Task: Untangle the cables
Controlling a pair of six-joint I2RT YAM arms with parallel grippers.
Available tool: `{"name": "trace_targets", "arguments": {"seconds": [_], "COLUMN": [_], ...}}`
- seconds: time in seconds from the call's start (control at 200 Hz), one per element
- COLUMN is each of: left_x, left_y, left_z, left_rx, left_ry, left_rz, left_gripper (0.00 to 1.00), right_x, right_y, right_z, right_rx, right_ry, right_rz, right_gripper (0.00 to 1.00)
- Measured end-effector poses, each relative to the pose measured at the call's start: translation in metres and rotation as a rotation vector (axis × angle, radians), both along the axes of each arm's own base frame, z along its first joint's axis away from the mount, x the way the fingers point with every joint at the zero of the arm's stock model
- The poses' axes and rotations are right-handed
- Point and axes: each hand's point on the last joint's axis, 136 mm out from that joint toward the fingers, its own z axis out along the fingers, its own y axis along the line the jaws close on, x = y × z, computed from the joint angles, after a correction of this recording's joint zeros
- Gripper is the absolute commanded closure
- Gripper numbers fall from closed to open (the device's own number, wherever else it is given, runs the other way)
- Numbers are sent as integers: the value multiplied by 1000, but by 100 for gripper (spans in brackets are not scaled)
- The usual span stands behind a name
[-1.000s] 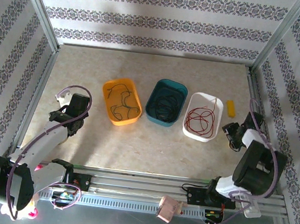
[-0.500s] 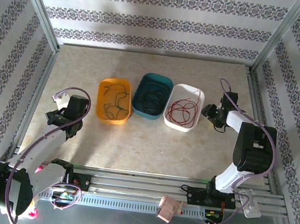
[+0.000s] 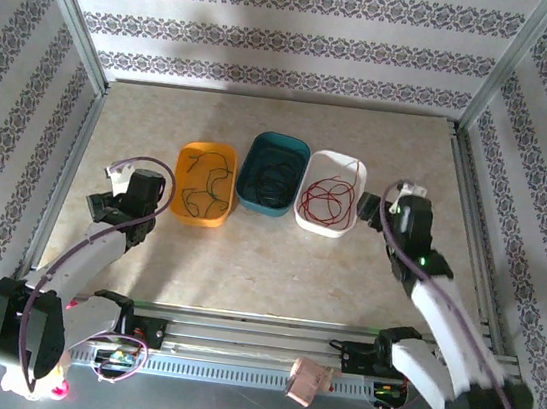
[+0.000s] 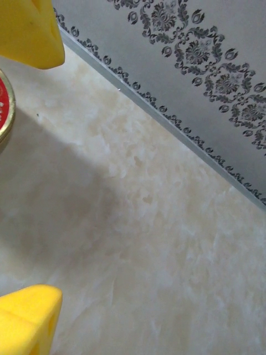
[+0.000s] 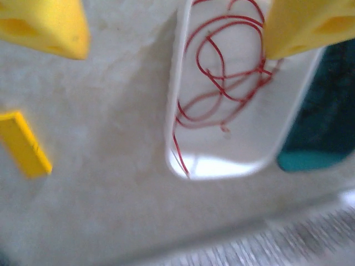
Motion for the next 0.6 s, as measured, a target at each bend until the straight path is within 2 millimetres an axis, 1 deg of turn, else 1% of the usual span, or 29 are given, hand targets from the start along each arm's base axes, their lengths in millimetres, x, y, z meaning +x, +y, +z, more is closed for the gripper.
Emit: {"name": "trace_targets", "arguments": {"seconds": [0.055, 0.08, 0.11, 0.15, 0.225, 0.27, 0.38, 0.47, 0.515, 0.6], "left_x": [1, 1, 1, 2, 5, 10, 25, 37, 45, 58], "left_y": [4, 6, 8, 9, 9, 7, 2, -2, -7, -12], "left_z": [-5, -8, -13, -21, -37, -43, -45, -43, -42, -41], "left_rx": [7, 11, 14, 15, 14, 10, 7, 11, 8, 5], "left_ry": [-1, 2, 7, 15, 39, 43, -16, -81, -113, -162], "left_rz": [15, 23, 32, 37, 31, 18, -27, -75, -107, -163], "left_gripper": [1, 1, 1, 1, 1, 1, 1, 1, 1, 1], "right_x": [-12, -16, -19, -22, -25, -25, -19, -11, -6, 7], "right_y": [-8, -14, -21, -29, -40, -44, -50, -56, -60, -75], "right_z": [15, 17, 15, 5, -29, -49, -82, -101, -104, -110], "right_rx": [-50, -72, -98, -137, -210, -246, -297, -317, -307, -279], "right_ry": [-122, -164, -198, -210, -153, -101, -30, 13, 10, 11], "right_rz": [-29, -51, -80, -113, -153, -170, -201, -225, -243, -286], "right_gripper": [2, 2, 2, 2, 2, 2, 2, 2, 2, 2]}}
